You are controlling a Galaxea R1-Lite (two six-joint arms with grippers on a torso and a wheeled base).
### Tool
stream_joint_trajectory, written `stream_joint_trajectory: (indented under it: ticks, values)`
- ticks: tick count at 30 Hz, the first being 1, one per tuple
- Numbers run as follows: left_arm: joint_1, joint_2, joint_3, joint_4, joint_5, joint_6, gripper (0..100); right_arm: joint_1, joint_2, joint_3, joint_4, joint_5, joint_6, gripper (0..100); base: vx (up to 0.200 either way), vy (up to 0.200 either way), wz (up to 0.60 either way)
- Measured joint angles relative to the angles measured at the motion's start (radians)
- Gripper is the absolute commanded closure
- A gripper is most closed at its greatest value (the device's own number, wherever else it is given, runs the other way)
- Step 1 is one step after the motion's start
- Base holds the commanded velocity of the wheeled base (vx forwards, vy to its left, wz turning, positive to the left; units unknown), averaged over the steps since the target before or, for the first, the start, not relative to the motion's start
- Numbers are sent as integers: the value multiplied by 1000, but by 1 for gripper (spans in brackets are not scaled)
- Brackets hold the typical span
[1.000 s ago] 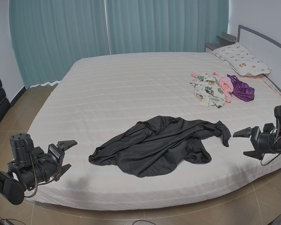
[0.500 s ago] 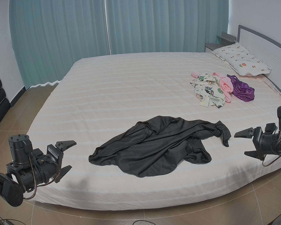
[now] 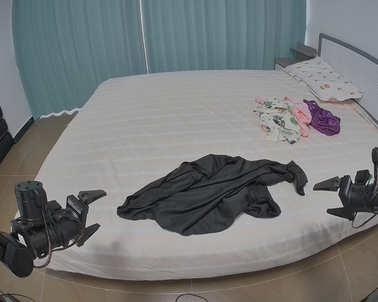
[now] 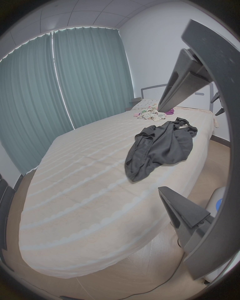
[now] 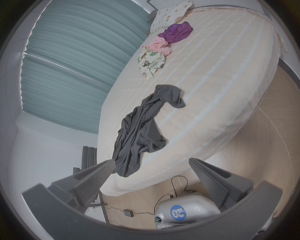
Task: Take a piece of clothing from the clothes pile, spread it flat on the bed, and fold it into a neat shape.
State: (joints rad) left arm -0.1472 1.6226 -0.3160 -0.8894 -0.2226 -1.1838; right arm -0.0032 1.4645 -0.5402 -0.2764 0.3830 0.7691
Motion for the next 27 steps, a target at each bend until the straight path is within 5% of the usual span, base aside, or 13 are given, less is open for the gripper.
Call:
stream_joint_trajectory:
  ticks: [10,27]
  values:
    - [-2,7,-2,0,0,-30,0,3,-6,-4,-1,-6,-1,0,0,0,0]
    - [-1,6,-3,0,-27,-34,0,18,-11,5,-42,-3,1,0,200,0,0]
